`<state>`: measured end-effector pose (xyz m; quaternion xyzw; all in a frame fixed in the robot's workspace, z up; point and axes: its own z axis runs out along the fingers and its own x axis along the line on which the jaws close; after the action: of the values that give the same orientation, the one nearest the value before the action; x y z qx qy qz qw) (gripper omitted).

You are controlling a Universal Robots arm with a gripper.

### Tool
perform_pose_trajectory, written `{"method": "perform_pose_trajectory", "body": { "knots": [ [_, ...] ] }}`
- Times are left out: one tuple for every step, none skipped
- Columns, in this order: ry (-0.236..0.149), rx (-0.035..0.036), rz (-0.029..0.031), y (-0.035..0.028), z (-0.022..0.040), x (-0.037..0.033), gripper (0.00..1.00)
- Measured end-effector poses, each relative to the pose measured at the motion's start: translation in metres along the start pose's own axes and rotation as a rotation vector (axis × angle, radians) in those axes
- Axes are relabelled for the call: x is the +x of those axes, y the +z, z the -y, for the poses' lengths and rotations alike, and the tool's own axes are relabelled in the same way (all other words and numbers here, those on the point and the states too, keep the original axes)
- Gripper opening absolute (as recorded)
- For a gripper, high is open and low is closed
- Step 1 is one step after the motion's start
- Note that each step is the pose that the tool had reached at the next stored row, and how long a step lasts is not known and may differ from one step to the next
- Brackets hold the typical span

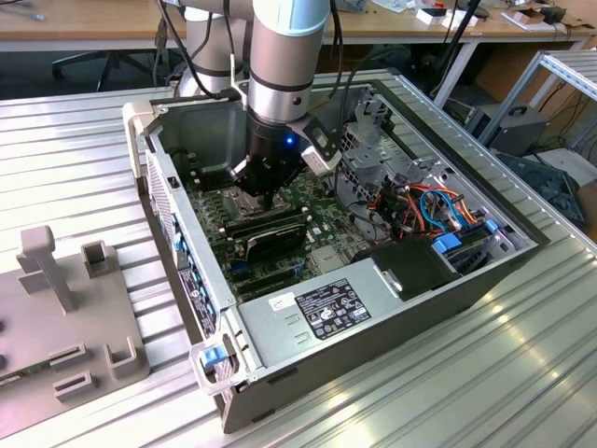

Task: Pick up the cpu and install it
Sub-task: 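Install the second cpu locking lever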

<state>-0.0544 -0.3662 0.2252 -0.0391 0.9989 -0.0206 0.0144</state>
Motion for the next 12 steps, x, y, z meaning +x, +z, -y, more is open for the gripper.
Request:
{"method": "perform_pose_trajectory", "body": {
  "knots": [
    [0.001,-0.0076,0.0007,0.0,0.0,-0.0001,0.11],
    [0.001,-0.013,0.0009,-0.0001,0.0,0.0,0.11],
    [0.005,-0.0198,0.0014,0.0,-0.0001,0.0001,0.11],
    [0.009,-0.0224,0.0018,0.0,-0.0003,0.0,0.11],
    [0.013,-0.0221,0.0014,-0.0003,-0.0008,-0.0001,0.11],
    [0.016,-0.0221,0.0013,-0.0004,-0.0015,-0.0001,0.11],
    [0.018,-0.022,0.0012,-0.0004,-0.0028,-0.0002,0.11],
    [0.021,-0.022,0.0012,-0.0005,-0.0045,-0.0003,0.11],
    [0.022,-0.0219,0.0011,-0.0006,-0.0057,-0.0004,0.11],
    [0.024,-0.0219,0.0011,-0.0007,-0.0092,-0.0007,0.11],
    [0.024,-0.022,0.0011,-0.0008,-0.0136,-0.001,0.11],
    [0.024,-0.0218,0.001,-0.0009,-0.0167,-0.0013,0.11]
  ]
}}
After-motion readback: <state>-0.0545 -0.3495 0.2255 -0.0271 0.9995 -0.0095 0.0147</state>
